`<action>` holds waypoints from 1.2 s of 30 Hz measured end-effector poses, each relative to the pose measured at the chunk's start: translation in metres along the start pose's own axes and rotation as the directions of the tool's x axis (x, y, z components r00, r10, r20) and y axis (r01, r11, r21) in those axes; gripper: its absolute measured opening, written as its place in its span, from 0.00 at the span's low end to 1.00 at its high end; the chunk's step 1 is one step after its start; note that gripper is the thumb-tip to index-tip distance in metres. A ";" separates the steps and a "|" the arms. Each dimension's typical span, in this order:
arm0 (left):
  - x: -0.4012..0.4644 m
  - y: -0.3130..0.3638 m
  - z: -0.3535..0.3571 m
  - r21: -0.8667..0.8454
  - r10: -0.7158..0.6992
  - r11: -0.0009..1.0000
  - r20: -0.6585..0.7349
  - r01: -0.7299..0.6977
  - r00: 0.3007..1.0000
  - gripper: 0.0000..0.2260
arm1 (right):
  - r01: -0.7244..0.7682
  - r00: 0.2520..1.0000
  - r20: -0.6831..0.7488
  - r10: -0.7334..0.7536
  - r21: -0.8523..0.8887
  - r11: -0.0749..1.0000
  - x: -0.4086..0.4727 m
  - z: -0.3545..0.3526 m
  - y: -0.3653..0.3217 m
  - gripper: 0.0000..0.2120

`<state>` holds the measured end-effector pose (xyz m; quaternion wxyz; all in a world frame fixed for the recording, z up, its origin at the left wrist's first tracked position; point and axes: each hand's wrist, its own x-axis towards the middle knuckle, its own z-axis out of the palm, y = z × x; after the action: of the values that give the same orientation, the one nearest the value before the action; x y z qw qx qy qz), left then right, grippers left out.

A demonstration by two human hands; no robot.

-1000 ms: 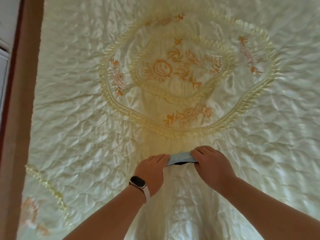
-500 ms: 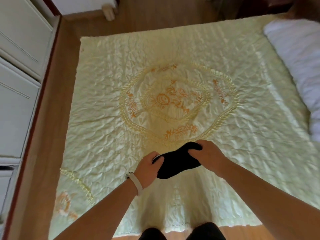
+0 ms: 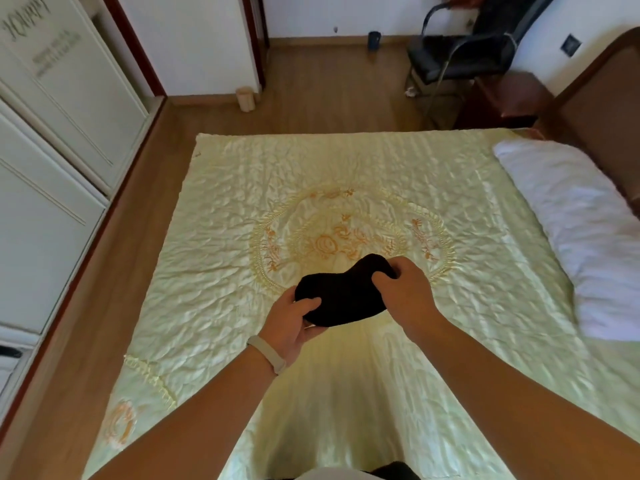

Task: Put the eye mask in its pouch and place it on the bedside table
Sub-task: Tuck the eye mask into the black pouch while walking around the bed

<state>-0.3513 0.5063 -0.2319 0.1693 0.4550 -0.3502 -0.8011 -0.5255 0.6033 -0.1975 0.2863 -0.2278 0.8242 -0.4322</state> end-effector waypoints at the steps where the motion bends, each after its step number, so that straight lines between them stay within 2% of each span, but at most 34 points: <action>1: -0.003 0.002 0.002 -0.043 0.016 0.999 0.026 -0.015 1.000 0.16 | 0.070 0.998 -0.003 -0.070 -0.059 0.996 -0.003 -0.003 -0.004 0.03; 3: -0.011 0.006 0.006 -0.083 0.052 0.995 0.073 -0.046 0.996 0.15 | 0.205 0.978 0.011 -0.206 -0.162 0.965 -0.009 -0.006 -0.013 0.04; 7: -0.021 0.013 0.021 -0.075 0.089 0.994 0.115 -0.081 0.989 0.16 | 0.407 0.912 0.051 -0.407 -0.246 0.880 -0.019 -0.005 -0.029 0.03; 13: -0.021 0.027 0.047 -0.107 0.114 0.990 0.196 -0.094 0.974 0.19 | 0.515 0.852 0.106 -0.512 -0.342 0.786 -0.029 0.002 -0.039 0.09; 16: -0.021 0.029 0.060 -0.146 0.148 0.982 0.220 -0.117 0.964 0.19 | 0.578 0.811 0.208 -0.547 -0.428 0.694 -0.030 0.001 -0.041 0.12; 19: -0.021 0.028 0.070 -0.178 0.196 0.971 0.192 -0.163 0.962 0.21 | 0.680 0.731 0.334 -0.595 -0.431 0.593 -0.028 -0.006 -0.035 0.13; 23: -0.022 0.023 0.080 -0.189 0.247 0.958 0.161 -0.215 0.956 0.19 | 0.790 0.610 0.411 -0.677 -0.379 0.482 -0.023 -0.022 -0.023 0.14; 26: -0.024 0.017 0.088 -0.151 0.239 0.963 0.109 -0.221 0.965 0.19 | 0.818 0.574 0.472 -0.669 -0.348 0.458 -0.014 -0.035 -0.014 0.17; 29: -0.028 0.008 0.094 -0.112 0.235 0.966 0.000 -0.233 0.972 0.19 | 0.843 0.533 0.546 -0.647 -0.275 0.462 -0.006 -0.047 -0.008 0.21; 33: -0.041 0.005 0.093 -0.092 0.240 0.964 -0.111 -0.250 0.964 0.18 | 0.880 0.461 0.559 -0.689 -0.186 0.437 0.002 -0.054 -0.013 0.16; 36: -0.053 0.008 0.086 -0.081 0.237 0.965 -0.154 -0.251 0.959 0.17 | 0.911 0.402 0.563 -0.722 -0.171 0.374 0.002 -0.055 -0.021 0.14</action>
<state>-0.3963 0.5673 -0.1646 0.3140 0.4555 -0.3503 -0.7558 -0.5610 0.6233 -0.1547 0.1239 -0.7562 0.5901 -0.2541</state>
